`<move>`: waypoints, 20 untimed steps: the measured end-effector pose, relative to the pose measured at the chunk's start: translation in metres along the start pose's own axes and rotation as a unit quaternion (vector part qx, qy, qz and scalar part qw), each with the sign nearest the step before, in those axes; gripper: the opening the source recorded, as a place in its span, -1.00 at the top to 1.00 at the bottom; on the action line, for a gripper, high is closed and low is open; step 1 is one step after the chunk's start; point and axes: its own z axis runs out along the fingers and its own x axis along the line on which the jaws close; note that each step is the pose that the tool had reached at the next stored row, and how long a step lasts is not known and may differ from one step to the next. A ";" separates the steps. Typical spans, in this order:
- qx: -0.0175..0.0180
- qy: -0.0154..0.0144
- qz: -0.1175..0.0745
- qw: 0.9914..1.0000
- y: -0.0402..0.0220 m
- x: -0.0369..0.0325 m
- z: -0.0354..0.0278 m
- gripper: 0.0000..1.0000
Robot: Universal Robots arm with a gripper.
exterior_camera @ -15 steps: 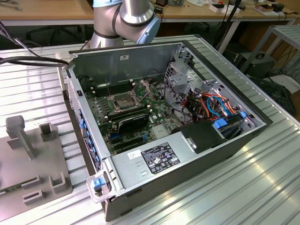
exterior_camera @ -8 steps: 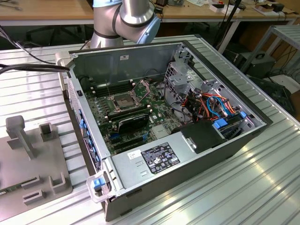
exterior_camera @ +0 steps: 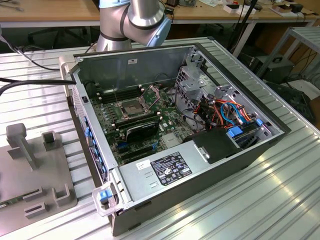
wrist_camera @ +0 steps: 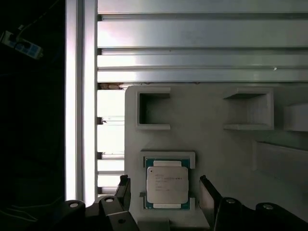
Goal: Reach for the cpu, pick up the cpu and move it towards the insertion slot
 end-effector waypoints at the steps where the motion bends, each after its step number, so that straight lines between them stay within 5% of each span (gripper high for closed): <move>1: 0.000 0.000 0.000 1.000 0.0000 0.0000 0.0000 -0.36; 11: 0.000 0.000 0.000 1.000 -0.0003 -0.0001 0.0002 -0.36; 20: 0.000 0.004 0.000 1.000 -0.0009 -0.0023 0.0134 -0.36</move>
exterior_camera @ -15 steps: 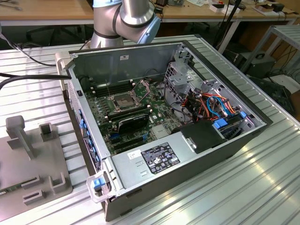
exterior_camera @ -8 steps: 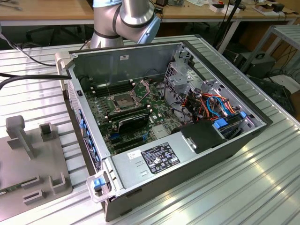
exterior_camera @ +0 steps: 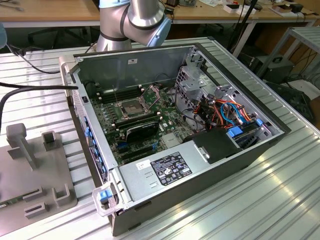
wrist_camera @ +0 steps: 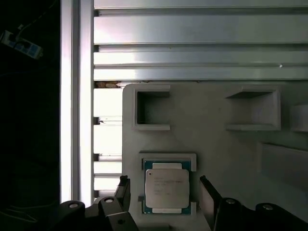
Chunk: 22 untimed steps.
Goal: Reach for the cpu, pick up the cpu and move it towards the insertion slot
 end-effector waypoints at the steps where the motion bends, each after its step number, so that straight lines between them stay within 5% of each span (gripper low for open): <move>1: 0.000 0.000 0.000 1.000 -0.0001 0.0000 0.0018 -0.36; 5: 0.000 0.000 0.000 1.000 -0.0006 -0.0002 0.0091 -0.36; 11: 0.005 0.001 0.000 1.000 -0.0011 -0.0004 0.0161 -0.36; 12: 0.007 0.001 0.000 1.000 -0.0014 -0.0004 0.0177 -0.36; 13: 0.013 0.001 0.000 1.000 -0.0014 -0.0004 0.0186 -0.36; 16: 0.018 0.001 0.001 1.000 -0.0016 -0.0005 0.0212 -0.36; 22: 0.019 0.001 0.008 1.000 -0.0018 -0.0013 0.0266 -0.36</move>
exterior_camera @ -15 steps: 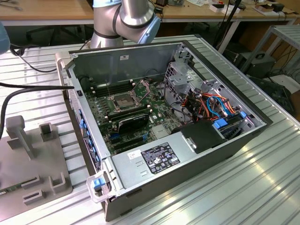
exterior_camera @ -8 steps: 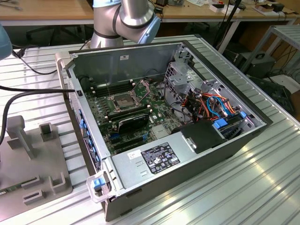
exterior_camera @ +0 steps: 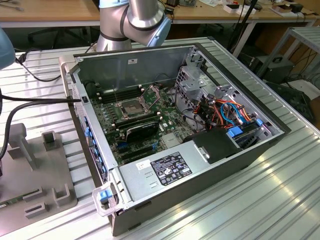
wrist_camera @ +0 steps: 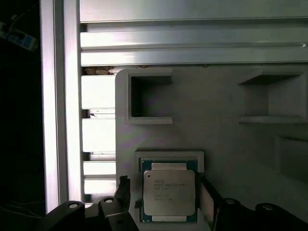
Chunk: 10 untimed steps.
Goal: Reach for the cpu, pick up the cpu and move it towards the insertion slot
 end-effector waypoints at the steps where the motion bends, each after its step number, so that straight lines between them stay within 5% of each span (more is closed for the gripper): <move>1: 0.000 0.000 0.000 1.000 0.0000 0.0000 0.0006 -0.36; 10: 0.000 0.000 0.005 1.000 0.0000 -0.0015 0.0054 -0.36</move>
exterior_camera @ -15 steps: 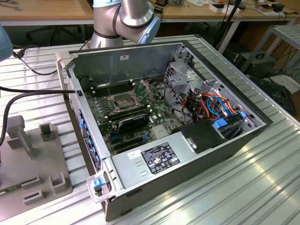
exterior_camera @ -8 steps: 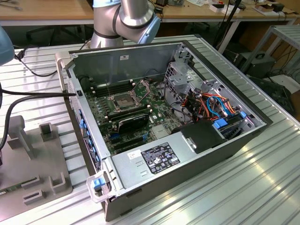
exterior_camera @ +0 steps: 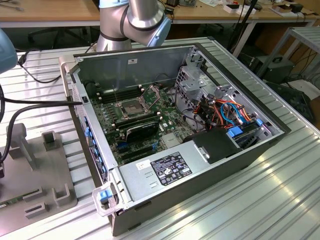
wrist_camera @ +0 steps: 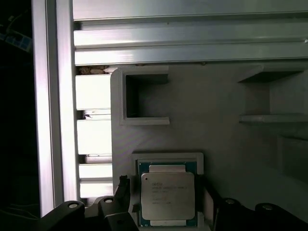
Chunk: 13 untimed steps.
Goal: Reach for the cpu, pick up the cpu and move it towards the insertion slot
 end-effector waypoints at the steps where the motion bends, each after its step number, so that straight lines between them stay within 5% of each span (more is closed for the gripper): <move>1: 0.000 0.000 0.000 1.000 0.0000 -0.0003 0.0004 -0.36; 13: 0.000 0.000 0.000 1.000 0.0001 -0.0016 0.0008 -0.18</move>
